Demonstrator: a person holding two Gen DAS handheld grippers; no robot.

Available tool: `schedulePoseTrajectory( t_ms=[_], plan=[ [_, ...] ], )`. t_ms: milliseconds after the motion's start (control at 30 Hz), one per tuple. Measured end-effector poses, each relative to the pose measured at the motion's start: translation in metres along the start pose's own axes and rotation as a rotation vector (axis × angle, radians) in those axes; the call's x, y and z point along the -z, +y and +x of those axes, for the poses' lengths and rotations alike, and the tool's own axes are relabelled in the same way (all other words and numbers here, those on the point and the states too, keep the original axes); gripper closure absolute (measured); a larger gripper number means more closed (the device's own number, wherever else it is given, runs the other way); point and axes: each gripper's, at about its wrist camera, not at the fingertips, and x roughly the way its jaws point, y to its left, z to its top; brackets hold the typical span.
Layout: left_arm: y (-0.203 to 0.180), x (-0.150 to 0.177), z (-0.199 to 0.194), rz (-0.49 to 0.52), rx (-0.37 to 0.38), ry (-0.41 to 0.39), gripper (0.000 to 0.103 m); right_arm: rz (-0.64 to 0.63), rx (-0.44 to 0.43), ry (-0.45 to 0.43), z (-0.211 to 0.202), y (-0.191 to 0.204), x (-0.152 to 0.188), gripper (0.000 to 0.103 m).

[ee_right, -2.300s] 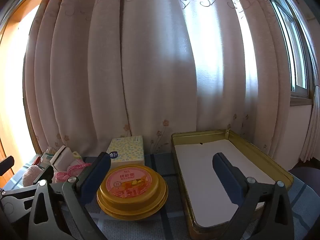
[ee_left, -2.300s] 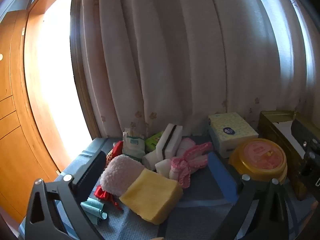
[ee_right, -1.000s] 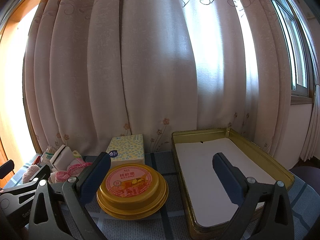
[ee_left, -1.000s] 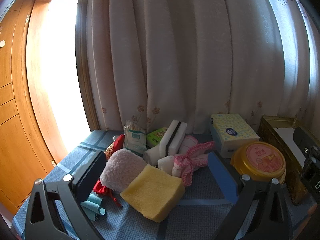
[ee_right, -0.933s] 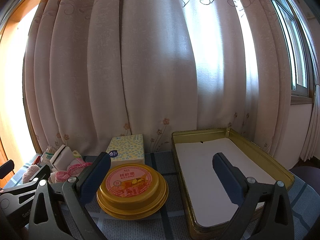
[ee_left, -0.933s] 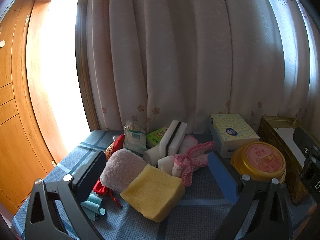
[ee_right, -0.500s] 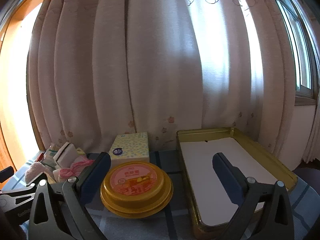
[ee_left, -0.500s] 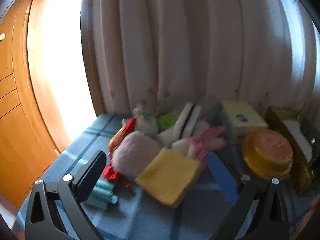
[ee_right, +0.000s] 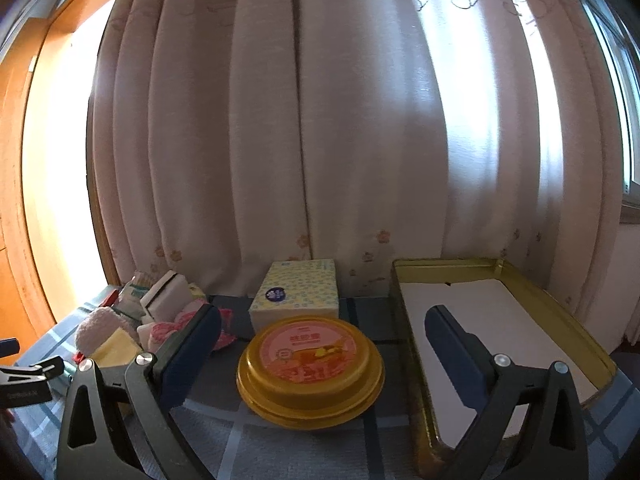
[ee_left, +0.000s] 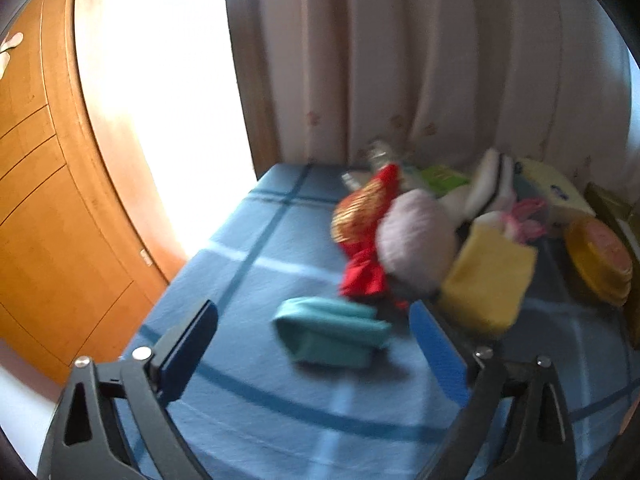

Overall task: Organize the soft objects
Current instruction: 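Close the left gripper on the teal cloth and lift it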

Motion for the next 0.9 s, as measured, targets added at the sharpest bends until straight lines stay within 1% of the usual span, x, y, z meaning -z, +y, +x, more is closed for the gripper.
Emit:
schedulePoseTrajectory(
  t_ms=[100, 200, 267, 333, 400, 500, 533, 600, 633, 667, 733, 800, 833, 867, 900],
  plan=[
    [0.021, 0.003, 0.004, -0.010, -0.004, 0.028, 0.006, 0.002, 0.001, -0.001, 0.000, 0.001, 0.000, 0.001],
    [0.036, 0.005, 0.009, -0.040, 0.000, 0.047, 0.006, -0.001, 0.002, 0.000, 0.000, 0.002, 0.000, 0.001],
    [0.040, 0.006, 0.014, -0.062, 0.020, 0.065, 0.006, -0.004, 0.002, 0.000, 0.000, 0.001, 0.000, 0.001],
    [0.037, 0.004, 0.020, -0.085, 0.076, 0.084, 0.006, -0.002, 0.002, 0.002, 0.000, 0.001, 0.000, 0.001],
    [0.028, -0.001, 0.028, -0.069, 0.100, 0.104, 0.006, -0.001, 0.002, 0.002, 0.000, 0.001, 0.000, 0.001],
    [0.016, -0.006, 0.038, -0.039, 0.062, 0.124, 0.007, -0.002, 0.002, 0.003, 0.000, 0.002, 0.001, 0.001],
    [0.017, -0.008, 0.041, -0.045, 0.064, 0.136, 0.009, -0.003, 0.002, 0.004, 0.000, 0.002, 0.001, 0.001],
    [0.020, -0.010, 0.054, -0.068, 0.081, 0.183, 0.022, -0.004, 0.001, 0.002, 0.000, 0.001, 0.001, 0.001],
    [0.021, -0.008, 0.060, -0.081, 0.083, 0.213, 0.022, -0.003, 0.002, 0.003, 0.000, 0.001, 0.001, 0.001],
    [0.023, -0.006, 0.066, -0.097, 0.087, 0.243, 0.031, -0.004, 0.001, 0.003, 0.000, 0.001, 0.001, 0.001],
    [0.025, -0.006, 0.063, -0.096, 0.092, 0.227, 0.039, -0.006, 0.001, 0.005, 0.001, 0.001, 0.001, 0.001],
    [0.023, -0.005, 0.061, -0.076, 0.073, 0.219, 0.054, -0.009, -0.002, 0.005, 0.001, 0.002, 0.002, 0.001],
    [0.023, -0.003, 0.060, -0.069, 0.064, 0.213, 0.059, -0.010, -0.003, 0.005, 0.000, 0.002, 0.002, 0.001],
    [0.024, -0.002, 0.058, -0.067, 0.063, 0.204, 0.073, -0.010, -0.005, 0.005, 0.000, 0.002, 0.002, 0.001],
    [0.027, 0.000, 0.055, -0.071, 0.073, 0.191, 0.081, -0.011, -0.007, 0.006, 0.000, 0.001, 0.002, 0.001]
  ],
)
